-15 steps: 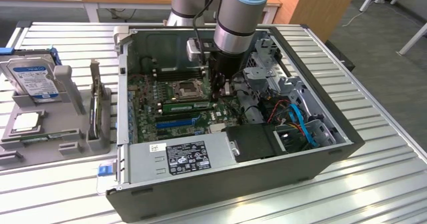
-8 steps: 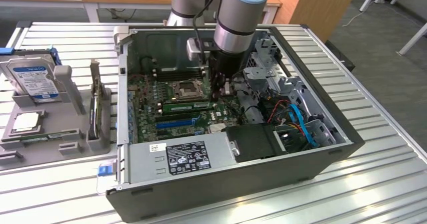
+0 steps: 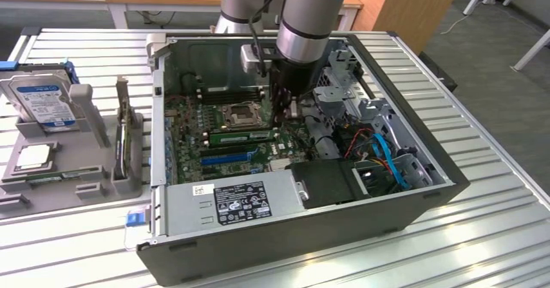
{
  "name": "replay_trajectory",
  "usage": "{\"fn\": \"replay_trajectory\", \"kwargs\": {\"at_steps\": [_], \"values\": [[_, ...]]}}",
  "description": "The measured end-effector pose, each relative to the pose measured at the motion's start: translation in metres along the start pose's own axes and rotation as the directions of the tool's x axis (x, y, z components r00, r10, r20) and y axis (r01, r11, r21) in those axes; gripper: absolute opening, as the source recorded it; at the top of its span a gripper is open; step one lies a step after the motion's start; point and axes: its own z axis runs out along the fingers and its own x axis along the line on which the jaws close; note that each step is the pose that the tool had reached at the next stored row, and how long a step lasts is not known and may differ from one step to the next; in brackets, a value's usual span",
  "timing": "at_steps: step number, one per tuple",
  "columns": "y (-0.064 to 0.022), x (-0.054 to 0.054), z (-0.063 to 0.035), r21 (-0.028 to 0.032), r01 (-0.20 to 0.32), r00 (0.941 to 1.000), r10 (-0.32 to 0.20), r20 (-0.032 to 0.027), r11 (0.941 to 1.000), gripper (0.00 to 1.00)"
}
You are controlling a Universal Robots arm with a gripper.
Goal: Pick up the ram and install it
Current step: 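Press down the ram until it locks into place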
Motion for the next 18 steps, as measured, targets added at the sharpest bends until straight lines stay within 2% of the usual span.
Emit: {"fn": "replay_trajectory", "kwargs": {"at_steps": [7,12,14,18], "values": [[0.0005,0.000,-0.0102,-0.0003,0.000,1.0000,0.000,0.0000,1.0000,0.10],[0.0007,0.000,-0.0123,-0.0004,0.000,1.0000,0.000,0.0000,1.0000,0.10],[0.0046,0.000,-0.0121,-0.0004,0.000,1.0000,0.000,-0.0003,1.0000,0.10],[0.0182,0.000,-0.0111,0.0000,0.000,1.0000,0.000,0.0000,1.0000,0.10]]}}
